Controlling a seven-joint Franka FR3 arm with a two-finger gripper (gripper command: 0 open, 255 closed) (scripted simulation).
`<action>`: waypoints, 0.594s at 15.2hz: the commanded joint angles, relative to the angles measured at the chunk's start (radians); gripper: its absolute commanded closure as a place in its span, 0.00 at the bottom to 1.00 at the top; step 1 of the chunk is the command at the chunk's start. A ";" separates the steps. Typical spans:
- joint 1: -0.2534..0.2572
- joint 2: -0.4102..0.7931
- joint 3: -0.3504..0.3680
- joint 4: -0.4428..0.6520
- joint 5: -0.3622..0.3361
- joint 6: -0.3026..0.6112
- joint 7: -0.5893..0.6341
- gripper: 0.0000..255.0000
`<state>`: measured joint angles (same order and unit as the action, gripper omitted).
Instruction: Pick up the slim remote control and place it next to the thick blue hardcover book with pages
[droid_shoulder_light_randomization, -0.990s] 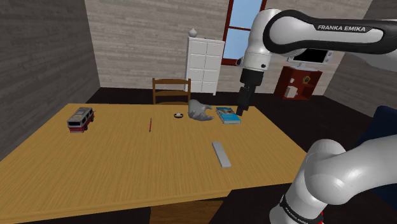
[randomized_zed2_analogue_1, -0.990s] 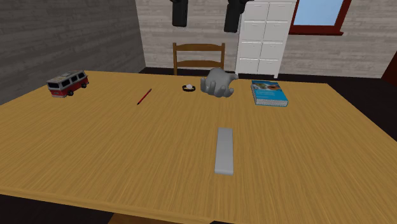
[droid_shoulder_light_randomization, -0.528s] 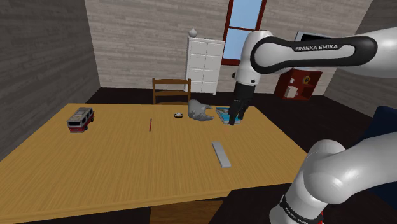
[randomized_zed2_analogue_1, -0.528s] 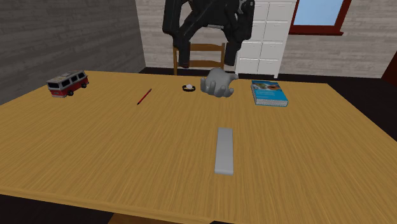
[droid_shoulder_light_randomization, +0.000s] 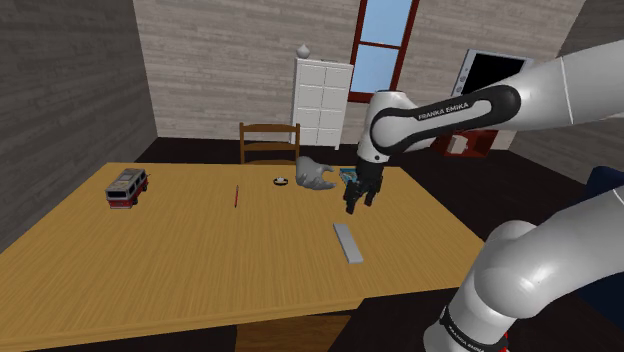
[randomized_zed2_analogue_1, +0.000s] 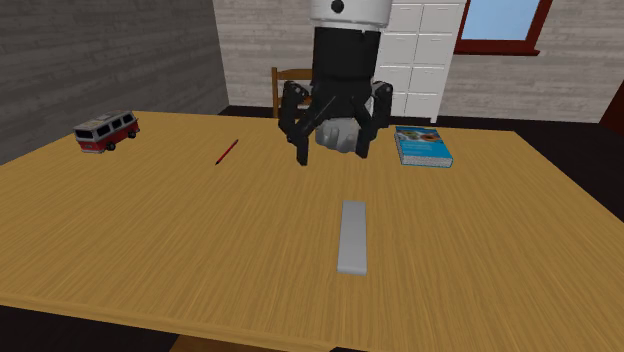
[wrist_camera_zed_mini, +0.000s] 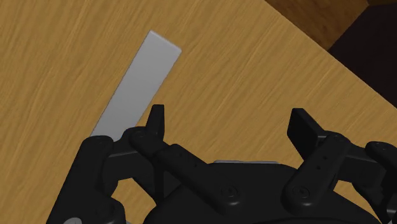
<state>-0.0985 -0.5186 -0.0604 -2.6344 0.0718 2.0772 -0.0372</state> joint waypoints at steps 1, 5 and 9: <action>-0.014 0.061 0.000 -0.013 -0.003 0.080 0.025 0.00; -0.044 0.192 -0.009 -0.031 -0.011 0.238 0.065 0.00; -0.072 0.340 -0.023 -0.029 -0.016 0.389 0.104 0.00</action>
<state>-0.1620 -0.2188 -0.0782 -2.6623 0.0580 2.4219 0.0584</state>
